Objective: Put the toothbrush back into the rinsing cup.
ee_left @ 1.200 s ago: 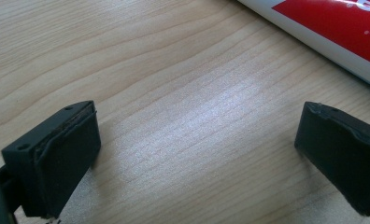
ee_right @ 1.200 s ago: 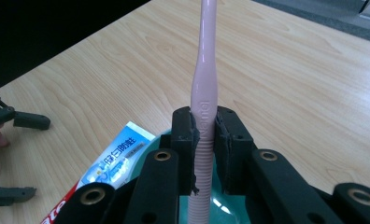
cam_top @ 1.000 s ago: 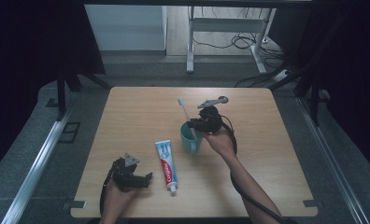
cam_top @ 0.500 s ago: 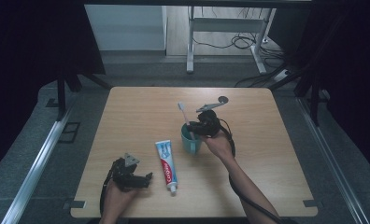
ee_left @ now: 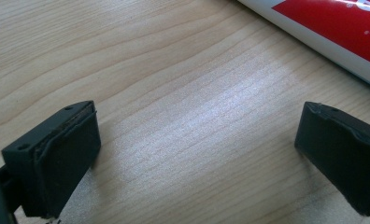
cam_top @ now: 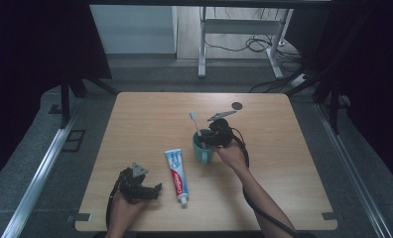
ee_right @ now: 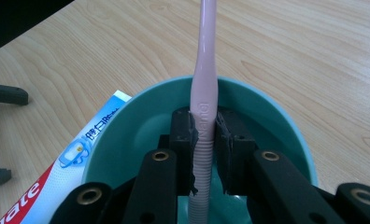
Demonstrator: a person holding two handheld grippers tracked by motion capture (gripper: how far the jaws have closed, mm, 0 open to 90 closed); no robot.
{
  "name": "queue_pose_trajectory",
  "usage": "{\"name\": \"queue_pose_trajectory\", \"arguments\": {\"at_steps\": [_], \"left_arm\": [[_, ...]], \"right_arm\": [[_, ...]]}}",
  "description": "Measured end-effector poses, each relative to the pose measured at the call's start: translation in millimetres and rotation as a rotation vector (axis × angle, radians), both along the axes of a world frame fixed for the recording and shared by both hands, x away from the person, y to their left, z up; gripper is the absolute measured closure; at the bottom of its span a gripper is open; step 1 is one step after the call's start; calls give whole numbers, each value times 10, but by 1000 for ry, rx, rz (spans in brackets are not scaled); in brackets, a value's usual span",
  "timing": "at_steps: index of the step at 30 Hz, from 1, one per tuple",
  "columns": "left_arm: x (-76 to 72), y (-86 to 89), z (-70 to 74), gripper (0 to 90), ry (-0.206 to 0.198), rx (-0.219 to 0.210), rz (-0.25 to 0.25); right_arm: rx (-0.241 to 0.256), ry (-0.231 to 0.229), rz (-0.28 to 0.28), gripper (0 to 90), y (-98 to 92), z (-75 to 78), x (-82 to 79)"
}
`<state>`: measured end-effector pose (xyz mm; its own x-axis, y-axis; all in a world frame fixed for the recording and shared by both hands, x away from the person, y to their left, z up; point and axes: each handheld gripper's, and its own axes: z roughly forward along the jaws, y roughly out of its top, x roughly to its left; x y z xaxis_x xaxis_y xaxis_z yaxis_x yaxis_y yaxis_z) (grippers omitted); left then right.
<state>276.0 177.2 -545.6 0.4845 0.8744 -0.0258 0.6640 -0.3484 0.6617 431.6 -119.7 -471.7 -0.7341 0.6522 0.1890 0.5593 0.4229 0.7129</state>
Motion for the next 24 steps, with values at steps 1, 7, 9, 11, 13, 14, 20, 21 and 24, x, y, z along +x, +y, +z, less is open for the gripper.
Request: {"name": "queue_pose_trajectory", "arguments": {"at_steps": [1, 7, 9, 11, 13, 14, 20, 21, 24], "left_arm": [[0, 0, 0, 2, 0, 0, 0], [0, 0, 0, 2, -1, 1, 1], [0, 0, 0, 2, 0, 0, 0], [0, 0, 0, 2, 0, 0, 0], [0, 0, 0, 2, 0, 0, 0], [0, 0, 0, 2, 0, 0, 0], [0, 0, 0, 2, 0, 0, 0], [0, 0, 0, 2, 0, 0, 0], [0, -1, 0, 2, 0, -1, 0]], "right_arm": [[-3, 2, 3, 765, 0, -2, 1], [-19, 6, 4, 736, -1, -7, 4], [-25, 2, 8, 727, -3, -5, 3], [-25, 2, 8, 719, -2, -2, -2], [-28, 0, 6, 711, 1, 6, -10], [-30, -2, 8, 704, 2, 12, -15], [-36, -23, 14, 655, -6, 69, -60], [-35, -26, 15, 645, -12, 82, -68], [-38, -36, 18, 614, -25, 111, -81]]}}
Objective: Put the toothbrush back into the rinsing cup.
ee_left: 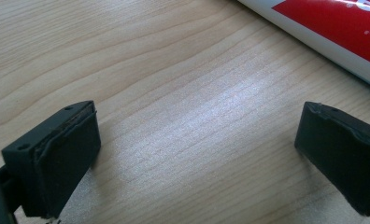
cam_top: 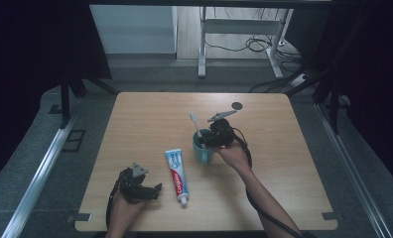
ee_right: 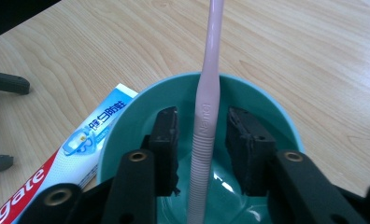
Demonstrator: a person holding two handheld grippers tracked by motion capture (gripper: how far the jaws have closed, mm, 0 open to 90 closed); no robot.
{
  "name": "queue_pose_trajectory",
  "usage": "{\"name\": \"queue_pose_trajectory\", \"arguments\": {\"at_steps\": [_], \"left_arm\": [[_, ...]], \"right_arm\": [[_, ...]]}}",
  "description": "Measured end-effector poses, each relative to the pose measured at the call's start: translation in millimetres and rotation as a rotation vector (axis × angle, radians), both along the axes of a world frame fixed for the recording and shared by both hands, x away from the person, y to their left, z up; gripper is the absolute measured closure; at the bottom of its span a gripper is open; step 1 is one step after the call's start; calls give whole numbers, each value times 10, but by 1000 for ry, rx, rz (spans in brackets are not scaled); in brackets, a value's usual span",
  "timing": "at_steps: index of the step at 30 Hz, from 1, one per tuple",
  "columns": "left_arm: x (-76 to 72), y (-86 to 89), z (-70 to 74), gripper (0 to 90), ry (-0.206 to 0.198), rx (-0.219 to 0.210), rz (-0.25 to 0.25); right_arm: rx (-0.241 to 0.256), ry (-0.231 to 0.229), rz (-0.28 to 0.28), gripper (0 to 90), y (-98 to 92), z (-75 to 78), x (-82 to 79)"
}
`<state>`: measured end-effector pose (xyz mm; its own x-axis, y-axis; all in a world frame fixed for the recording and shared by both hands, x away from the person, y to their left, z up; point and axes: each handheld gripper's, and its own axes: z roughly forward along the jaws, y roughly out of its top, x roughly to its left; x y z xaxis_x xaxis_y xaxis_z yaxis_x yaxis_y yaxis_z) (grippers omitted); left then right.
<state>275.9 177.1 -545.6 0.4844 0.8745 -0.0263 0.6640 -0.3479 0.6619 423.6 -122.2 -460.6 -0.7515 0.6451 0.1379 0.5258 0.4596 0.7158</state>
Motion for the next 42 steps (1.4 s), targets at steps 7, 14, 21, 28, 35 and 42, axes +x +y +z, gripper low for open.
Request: {"name": "queue_pose_trajectory", "arguments": {"at_steps": [7, 14, 21, 28, 35, 42], "left_arm": [[0, 0, 0, 2, 0, 0, -1], [0, 0, 0, 2, 0, 0, 0], [0, 0, 0, 2, 0, 0, 0], [0, 0, 0, 2, 0, 0, 0], [0, 0, 0, 2, 0, 0, -1], [0, 0, 0, 2, 0, 0, -1]], "right_arm": [[-13, -27, 9, 488, -39, 108, -56], [-10, -20, 4, 403, -89, 173, -89], [-27, -38, 0, 294, -103, 230, -144], [-48, -62, 20, 202, -110, 282, -219], [-71, -85, 38, 133, -143, 322, -289], [-75, -86, 35, 80, -223, 319, -324]]}}
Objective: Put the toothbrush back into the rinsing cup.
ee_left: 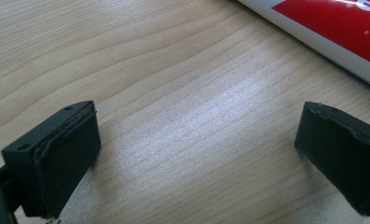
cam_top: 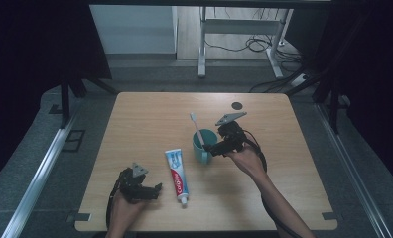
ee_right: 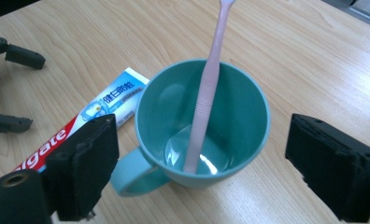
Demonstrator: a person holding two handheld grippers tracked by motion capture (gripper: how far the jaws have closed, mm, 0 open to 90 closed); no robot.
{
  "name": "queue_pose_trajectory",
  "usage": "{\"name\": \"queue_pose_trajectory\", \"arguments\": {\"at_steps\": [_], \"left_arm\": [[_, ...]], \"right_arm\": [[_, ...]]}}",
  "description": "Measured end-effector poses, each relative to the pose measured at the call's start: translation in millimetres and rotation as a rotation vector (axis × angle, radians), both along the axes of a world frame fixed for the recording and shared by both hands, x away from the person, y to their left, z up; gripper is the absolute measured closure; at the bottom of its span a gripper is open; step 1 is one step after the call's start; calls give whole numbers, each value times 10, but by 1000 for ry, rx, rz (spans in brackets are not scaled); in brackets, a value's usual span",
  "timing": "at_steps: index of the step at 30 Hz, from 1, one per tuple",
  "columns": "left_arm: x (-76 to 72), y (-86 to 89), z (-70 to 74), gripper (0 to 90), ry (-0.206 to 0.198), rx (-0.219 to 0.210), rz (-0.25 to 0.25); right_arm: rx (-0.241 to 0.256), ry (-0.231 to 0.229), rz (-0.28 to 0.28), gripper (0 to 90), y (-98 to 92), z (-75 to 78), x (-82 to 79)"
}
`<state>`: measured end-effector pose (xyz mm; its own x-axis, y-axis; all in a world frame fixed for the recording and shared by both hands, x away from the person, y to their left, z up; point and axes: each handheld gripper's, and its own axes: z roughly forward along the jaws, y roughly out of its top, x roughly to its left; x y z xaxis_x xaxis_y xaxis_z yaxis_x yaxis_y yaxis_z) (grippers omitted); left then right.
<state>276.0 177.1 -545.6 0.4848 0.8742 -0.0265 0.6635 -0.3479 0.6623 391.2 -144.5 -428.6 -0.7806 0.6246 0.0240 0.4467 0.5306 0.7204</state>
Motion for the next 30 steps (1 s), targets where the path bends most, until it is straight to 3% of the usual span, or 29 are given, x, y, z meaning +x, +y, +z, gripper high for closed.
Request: {"name": "queue_pose_trajectory", "arguments": {"at_steps": [6, 30], "left_arm": [[0, 0, 0, 2, 0, 0, 0], [2, 2, 1, 1, 0, 3, -3]], "right_arm": [[-19, -1, -2, 2, -68, -13, -30], [-35, -29, -25, 0, -432, -57, -230]]}}
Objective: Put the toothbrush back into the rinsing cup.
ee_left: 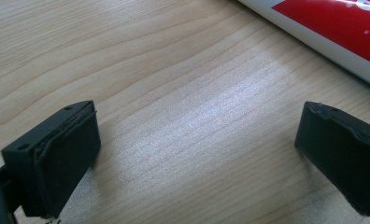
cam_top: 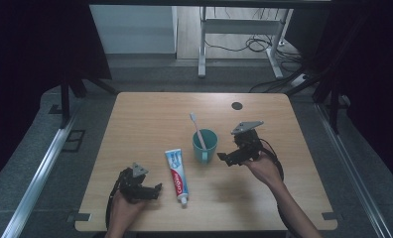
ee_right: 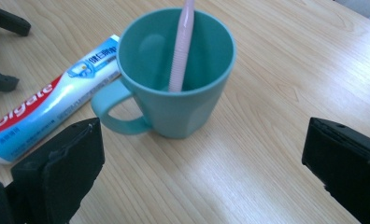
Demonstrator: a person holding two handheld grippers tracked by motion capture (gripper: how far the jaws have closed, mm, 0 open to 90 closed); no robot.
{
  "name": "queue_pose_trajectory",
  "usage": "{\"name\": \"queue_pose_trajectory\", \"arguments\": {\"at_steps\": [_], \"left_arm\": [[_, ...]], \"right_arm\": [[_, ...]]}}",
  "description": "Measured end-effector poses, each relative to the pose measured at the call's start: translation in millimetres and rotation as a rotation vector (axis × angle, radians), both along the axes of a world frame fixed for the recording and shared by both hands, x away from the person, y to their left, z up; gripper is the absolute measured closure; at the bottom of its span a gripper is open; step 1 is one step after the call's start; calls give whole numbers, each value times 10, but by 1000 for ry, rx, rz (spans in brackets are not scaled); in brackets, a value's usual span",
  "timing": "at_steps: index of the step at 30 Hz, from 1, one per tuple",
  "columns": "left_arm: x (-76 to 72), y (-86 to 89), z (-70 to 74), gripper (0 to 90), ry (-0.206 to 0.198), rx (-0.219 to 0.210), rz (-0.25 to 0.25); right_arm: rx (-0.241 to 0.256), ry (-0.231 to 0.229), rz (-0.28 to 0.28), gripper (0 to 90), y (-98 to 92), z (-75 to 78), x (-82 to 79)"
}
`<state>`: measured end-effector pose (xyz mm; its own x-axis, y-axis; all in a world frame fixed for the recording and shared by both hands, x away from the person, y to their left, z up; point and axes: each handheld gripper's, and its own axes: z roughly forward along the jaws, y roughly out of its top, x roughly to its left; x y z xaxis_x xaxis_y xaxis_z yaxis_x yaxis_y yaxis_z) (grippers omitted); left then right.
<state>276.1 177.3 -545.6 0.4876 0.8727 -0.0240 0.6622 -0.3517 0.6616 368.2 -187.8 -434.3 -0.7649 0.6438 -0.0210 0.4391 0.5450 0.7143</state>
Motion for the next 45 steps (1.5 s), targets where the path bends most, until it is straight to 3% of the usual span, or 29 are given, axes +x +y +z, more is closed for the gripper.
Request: {"name": "queue_pose_trajectory", "arguments": {"at_steps": [24, 37, 45], "left_arm": [[17, -11, -2, 1, -2, -4, 4], [15, -16, -2, 1, 1, -5, 12], [16, -27, -3, 0, 2, -4, 19]], "right_arm": [[-5, -6, -43, 0, -414, -178, -239], [-29, -2, -83, 0, -660, -392, -378], [-4, 9, -105, 0, -749, -579, -482]]}}
